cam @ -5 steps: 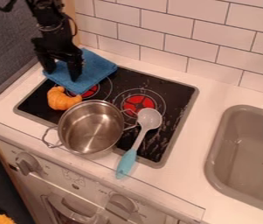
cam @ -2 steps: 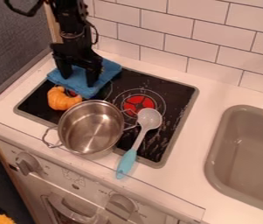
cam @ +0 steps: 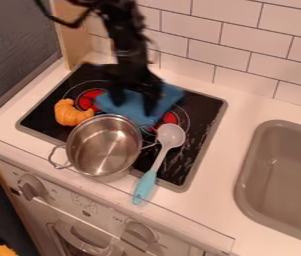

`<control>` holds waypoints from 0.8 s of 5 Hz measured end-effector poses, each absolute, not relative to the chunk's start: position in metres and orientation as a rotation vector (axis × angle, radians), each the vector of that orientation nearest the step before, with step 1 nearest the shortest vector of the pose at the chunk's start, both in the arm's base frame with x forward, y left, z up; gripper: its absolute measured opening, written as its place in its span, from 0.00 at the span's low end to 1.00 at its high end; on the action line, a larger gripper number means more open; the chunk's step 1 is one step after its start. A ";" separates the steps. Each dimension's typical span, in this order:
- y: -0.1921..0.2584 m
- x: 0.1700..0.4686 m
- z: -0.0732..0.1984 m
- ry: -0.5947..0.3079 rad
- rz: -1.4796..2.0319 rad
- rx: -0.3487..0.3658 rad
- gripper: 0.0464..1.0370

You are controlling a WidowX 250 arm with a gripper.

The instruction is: Move the blue cloth from top left to the center top

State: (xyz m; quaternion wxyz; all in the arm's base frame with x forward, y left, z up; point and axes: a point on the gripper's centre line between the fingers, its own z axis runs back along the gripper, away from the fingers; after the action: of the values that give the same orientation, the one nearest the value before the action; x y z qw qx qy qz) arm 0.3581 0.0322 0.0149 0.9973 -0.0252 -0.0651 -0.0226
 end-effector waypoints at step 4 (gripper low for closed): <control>-0.022 0.389 0.048 -0.100 -0.082 -0.034 0.96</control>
State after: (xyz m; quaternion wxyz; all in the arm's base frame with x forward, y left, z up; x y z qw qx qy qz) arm 0.3894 -0.0221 0.0484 0.9978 -0.0170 -0.0500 -0.0408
